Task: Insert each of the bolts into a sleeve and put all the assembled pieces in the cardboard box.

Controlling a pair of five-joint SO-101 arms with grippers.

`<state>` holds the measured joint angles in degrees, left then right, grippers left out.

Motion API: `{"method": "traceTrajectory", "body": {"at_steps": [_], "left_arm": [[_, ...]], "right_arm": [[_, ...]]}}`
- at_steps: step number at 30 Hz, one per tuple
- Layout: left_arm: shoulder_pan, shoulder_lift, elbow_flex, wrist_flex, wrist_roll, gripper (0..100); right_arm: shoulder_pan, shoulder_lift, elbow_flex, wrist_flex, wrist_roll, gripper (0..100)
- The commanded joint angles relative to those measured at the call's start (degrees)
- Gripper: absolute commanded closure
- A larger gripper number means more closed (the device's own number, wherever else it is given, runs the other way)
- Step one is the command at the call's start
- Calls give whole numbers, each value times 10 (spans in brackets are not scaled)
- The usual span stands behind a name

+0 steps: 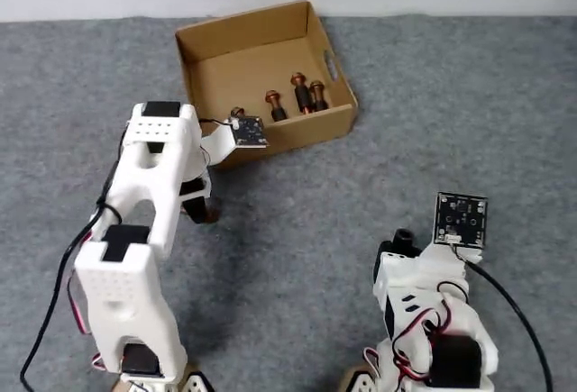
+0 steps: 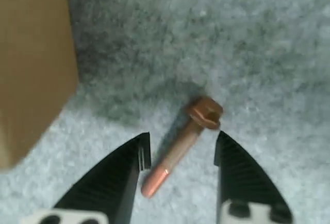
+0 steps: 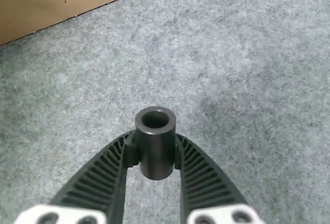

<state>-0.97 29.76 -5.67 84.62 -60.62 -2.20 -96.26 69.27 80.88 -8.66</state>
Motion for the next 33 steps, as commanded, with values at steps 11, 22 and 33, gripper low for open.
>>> {"method": "traceTrajectory", "body": {"at_steps": [11, 22, 33], "left_arm": [[17, 76, -76, 1, -4, 986], [50, -43, -73, 101, 196, 995], [76, -295, 49, 157, 375, 995]], "right_arm": [[5, -3, -3, -15, 5, 991], [3, -3, -4, -15, 5, 991], [2, -61, -4, -13, 6, 991]]}}
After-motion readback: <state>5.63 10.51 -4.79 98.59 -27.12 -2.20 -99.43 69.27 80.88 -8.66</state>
